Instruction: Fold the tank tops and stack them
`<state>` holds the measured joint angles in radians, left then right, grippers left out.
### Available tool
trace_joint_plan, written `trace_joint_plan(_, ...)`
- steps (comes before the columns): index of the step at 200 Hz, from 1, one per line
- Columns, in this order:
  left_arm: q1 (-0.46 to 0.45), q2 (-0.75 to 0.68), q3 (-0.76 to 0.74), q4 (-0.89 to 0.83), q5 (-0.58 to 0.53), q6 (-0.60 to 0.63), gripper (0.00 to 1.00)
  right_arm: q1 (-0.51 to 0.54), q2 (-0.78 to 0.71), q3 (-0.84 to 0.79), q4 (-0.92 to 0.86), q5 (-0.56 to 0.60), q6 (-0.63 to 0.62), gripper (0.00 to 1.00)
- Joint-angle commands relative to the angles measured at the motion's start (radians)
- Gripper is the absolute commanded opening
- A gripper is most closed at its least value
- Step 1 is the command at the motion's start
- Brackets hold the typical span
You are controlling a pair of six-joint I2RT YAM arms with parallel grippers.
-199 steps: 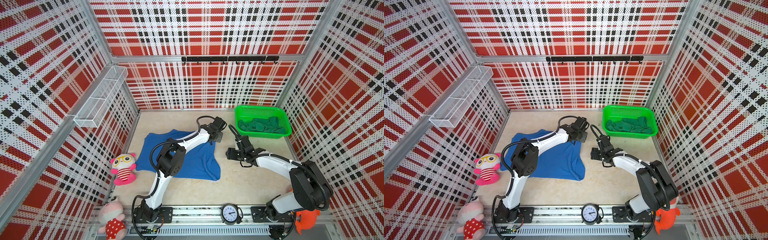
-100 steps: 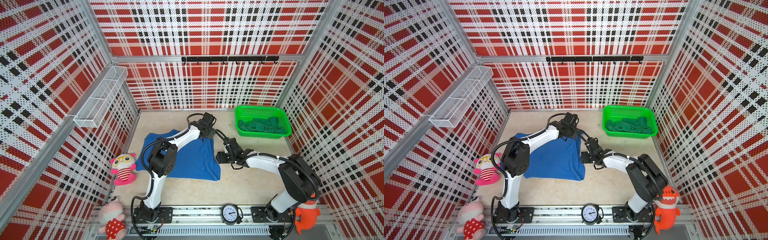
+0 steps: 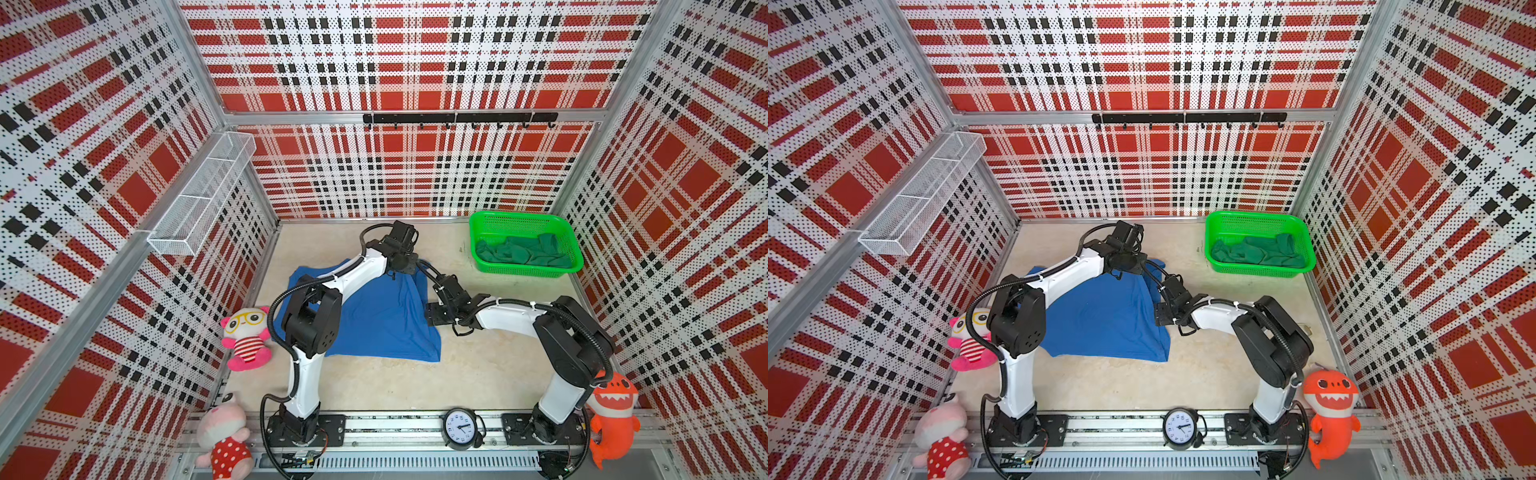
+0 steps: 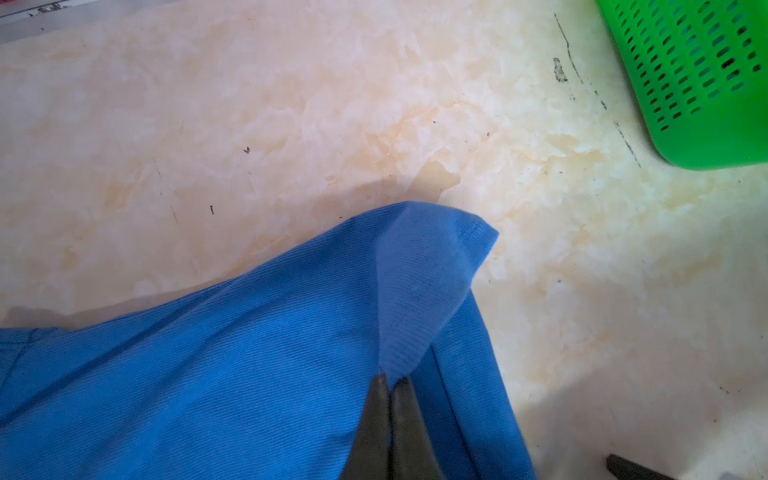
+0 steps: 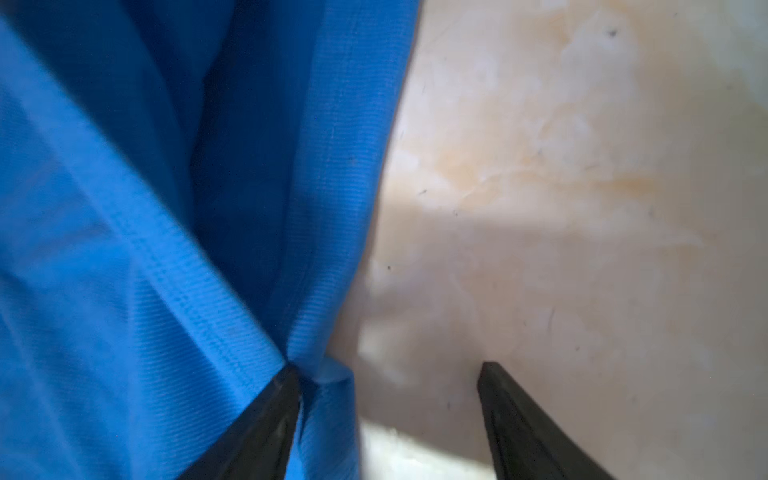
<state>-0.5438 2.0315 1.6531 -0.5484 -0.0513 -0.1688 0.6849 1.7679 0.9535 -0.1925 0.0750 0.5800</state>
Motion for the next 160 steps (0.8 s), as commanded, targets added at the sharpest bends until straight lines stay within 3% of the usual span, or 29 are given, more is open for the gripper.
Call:
trace_joint_plan(1,0.005,-0.043,-0.018,0.015,0.025,0.054,0.00,-0.005,0.026,0.001,-0.102,0.095,0.037,0.72)
trace_joint_plan(43,0.029,-0.062,-0.056,0.027,0.070,0.138,0.00,-0.104,-0.062,-0.056,-0.123,0.120,0.058,0.72)
trace_joint_plan(77,0.043,-0.066,-0.082,0.043,0.144,0.205,0.00,-0.117,-0.093,0.008,-0.129,0.126,0.021,0.74)
trace_joint_plan(126,0.119,-0.090,-0.145,0.074,0.232,0.267,0.00,-0.084,0.017,0.141,-0.021,0.118,0.010,0.88)
trace_joint_plan(160,0.134,-0.090,-0.167,0.090,0.245,0.287,0.00,-0.052,0.148,0.262,-0.002,0.101,0.005,0.92)
